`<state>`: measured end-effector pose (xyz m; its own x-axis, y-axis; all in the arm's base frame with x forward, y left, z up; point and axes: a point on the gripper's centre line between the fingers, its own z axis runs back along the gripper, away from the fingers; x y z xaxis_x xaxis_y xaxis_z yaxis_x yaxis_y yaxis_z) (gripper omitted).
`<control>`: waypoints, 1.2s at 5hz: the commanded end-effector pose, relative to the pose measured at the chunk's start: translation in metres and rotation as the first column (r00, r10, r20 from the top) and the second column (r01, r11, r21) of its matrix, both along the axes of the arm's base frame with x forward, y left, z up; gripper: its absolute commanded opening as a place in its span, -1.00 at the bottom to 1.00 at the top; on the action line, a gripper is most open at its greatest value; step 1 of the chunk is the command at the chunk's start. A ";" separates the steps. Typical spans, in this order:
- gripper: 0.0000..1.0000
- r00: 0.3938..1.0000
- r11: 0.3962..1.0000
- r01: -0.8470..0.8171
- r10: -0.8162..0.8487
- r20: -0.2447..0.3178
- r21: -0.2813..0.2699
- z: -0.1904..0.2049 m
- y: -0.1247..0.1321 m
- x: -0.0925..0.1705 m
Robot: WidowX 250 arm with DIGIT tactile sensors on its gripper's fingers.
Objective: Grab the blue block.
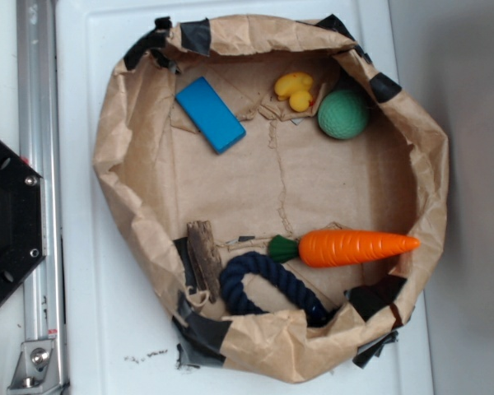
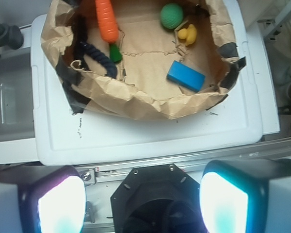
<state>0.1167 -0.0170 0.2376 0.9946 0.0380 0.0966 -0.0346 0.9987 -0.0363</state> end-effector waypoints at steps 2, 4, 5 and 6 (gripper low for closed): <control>1.00 1.000 0.989 -0.013 0.013 0.000 0.146 -0.047 0.014 0.050; 1.00 0.987 0.962 0.161 -0.156 -0.040 0.221 -0.127 0.053 0.152; 1.00 0.930 0.909 0.368 -0.354 -0.101 0.197 -0.162 0.054 0.175; 1.00 0.802 0.778 0.596 -0.567 -0.188 0.198 -0.195 0.057 0.160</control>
